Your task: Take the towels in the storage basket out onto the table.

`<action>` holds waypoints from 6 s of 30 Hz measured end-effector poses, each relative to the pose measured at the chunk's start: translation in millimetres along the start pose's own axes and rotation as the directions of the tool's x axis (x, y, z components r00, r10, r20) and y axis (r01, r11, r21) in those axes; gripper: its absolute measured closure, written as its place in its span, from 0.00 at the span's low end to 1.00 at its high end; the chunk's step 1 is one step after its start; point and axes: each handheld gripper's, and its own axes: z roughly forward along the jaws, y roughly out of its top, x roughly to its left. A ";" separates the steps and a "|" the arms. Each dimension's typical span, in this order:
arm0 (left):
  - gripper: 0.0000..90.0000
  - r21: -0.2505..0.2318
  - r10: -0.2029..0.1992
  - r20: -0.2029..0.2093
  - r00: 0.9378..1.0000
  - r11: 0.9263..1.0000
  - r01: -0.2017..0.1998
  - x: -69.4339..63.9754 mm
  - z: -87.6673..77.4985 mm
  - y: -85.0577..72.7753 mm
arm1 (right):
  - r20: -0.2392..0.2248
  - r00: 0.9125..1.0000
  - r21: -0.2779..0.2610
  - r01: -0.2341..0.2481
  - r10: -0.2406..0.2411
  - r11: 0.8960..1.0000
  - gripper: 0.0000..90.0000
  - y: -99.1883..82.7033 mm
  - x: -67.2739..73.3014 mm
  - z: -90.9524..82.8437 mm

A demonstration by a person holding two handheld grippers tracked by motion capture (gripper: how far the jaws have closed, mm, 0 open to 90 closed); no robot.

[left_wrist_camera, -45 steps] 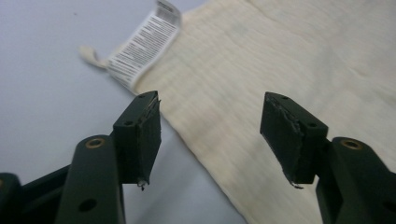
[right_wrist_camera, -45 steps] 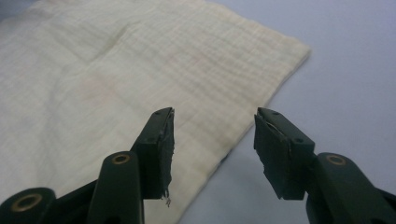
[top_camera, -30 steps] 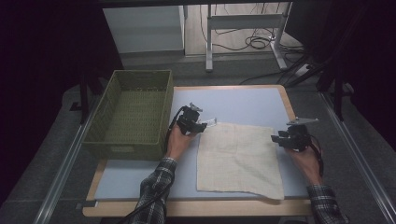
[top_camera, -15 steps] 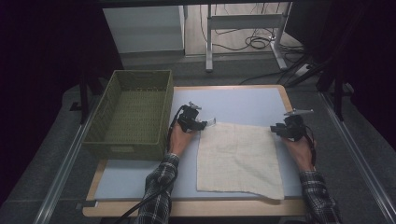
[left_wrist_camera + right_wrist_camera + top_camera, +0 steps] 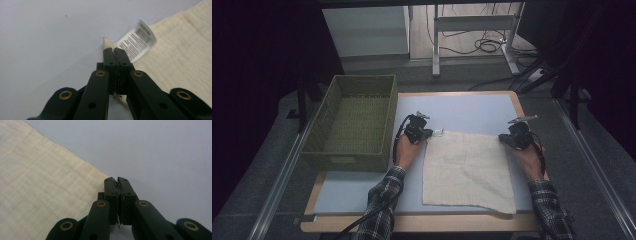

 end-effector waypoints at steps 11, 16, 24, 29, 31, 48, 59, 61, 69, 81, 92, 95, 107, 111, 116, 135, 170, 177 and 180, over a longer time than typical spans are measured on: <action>1.00 -0.142 0.009 -0.073 0.997 0.990 -0.020 11.4 -23.9 37.0 | 0.051 0.998 -0.100 -0.019 0.024 0.995 0.97 40.5 -14.5 -16.8; 0.99 -0.139 0.070 -0.095 0.993 0.987 -0.083 -0.6 -35.1 26.2 | 0.013 1.000 -0.126 -0.007 0.009 0.992 0.97 35.3 -8.9 -27.9; 0.99 -0.183 0.102 -0.056 0.993 0.977 -0.111 -23.4 -59.1 -4.3 | -0.017 0.999 -0.155 0.042 -0.045 0.987 0.97 0.5 6.2 -61.5; 0.99 -0.203 0.118 -0.025 0.993 0.972 -0.120 -34.3 -67.5 -24.4 | -0.046 0.998 -0.165 0.040 -0.048 0.985 0.97 -18.2 11.3 -75.6; 0.99 -0.225 0.116 -0.011 0.993 0.968 -0.116 -36.2 -72.6 -32.8 | -0.057 0.997 -0.168 0.045 -0.055 0.985 0.97 -28.2 15.1 -82.1; 0.98 -0.242 0.159 0.077 0.984 0.961 -0.136 -60.9 -97.4 -90.0 | -0.148 0.986 -0.173 0.055 -0.082 0.983 0.96 -94.9 51.4 -120.0; 0.98 -0.257 0.181 0.104 0.978 0.955 -0.150 -74.8 -109.8 -114.5 | -0.170 0.981 -0.175 0.066 -0.096 0.982 0.96 -119.1 64.8 -128.7; 0.98 -0.255 0.187 0.109 0.976 0.954 -0.155 -77.3 -110.1 -118.6 | -0.175 0.980 -0.177 0.063 -0.095 0.982 0.96 -123.0 66.9 -130.9; 0.90 -0.221 0.200 0.144 0.969 0.961 -0.166 -84.5 -111.8 -137.2 | -0.213 0.972 -0.170 0.058 -0.094 0.984 0.95 -140.3 73.6 -133.8; 0.60 -0.133 0.159 0.126 0.979 0.981 -0.142 -74.8 -140.1 -157.6 | -0.204 0.975 -0.173 0.056 -0.091 0.983 0.82 -153.5 75.8 -148.8; 0.74 -0.123 0.103 0.110 0.989 0.988 -0.090 -63.2 -106.1 -110.9 | -0.148 0.987 -0.188 0.041 -0.069 0.981 0.82 -118.6 57.6 -125.5; 0.72 -0.100 0.087 0.105 0.991 0.992 -0.076 -60.5 -92.6 -101.1 | -0.138 0.989 -0.189 0.026 -0.053 0.982 0.80 -105.3 50.4 -115.1; 0.99 -0.085 0.080 0.073 0.994 0.994 -0.074 -60.9 -71.8 -84.3 | -0.088 0.996 -0.107 0.024 -0.033 0.994 0.96 -88.9 45.7 -77.2; 0.99 -0.120 0.075 0.065 0.995 0.991 -0.067 -59.6 -84.3 -74.0 | -0.078 0.996 -0.137 0.027 -0.038 0.990 0.98 -85.5 46.8 -85.6; 0.99 -0.093 0.086 0.024 0.996 0.992 -0.084 -54.9 -80.0 -60.7 | -0.062 0.998 -0.151 0.022 -0.031 0.988 0.98 -73.8 41.5 -88.2; 0.66 -0.041 0.108 0.001 0.994 0.993 -0.108 -45.9 -53.7 -43.9 | -0.053 0.999 -0.138 -0.004 -0.003 0.990 0.71 -64.9 34.5 -81.6; 0.49 -0.062 0.105 -0.023 0.994 0.992 -0.106 -46.8 -55.7 -82.8 | -0.073 0.997 -0.067 0.006 -0.011 0.998 0.64 -20.3 21.1 -20.3; 0.38 -0.057 0.084 -0.020 0.996 0.995 -0.085 -44.9 -54.2 -82.7 | -0.121 0.993 -0.074 0.001 -0.010 0.997 0.48 -35.4 26.9 -40.7; 0.38 -0.058 0.085 -0.020 0.996 0.995 -0.086 -44.7 -54.1 -82.9 | -0.134 0.991 -0.073 0.004 -0.014 0.997 0.45 -39.5 31.5 -44.8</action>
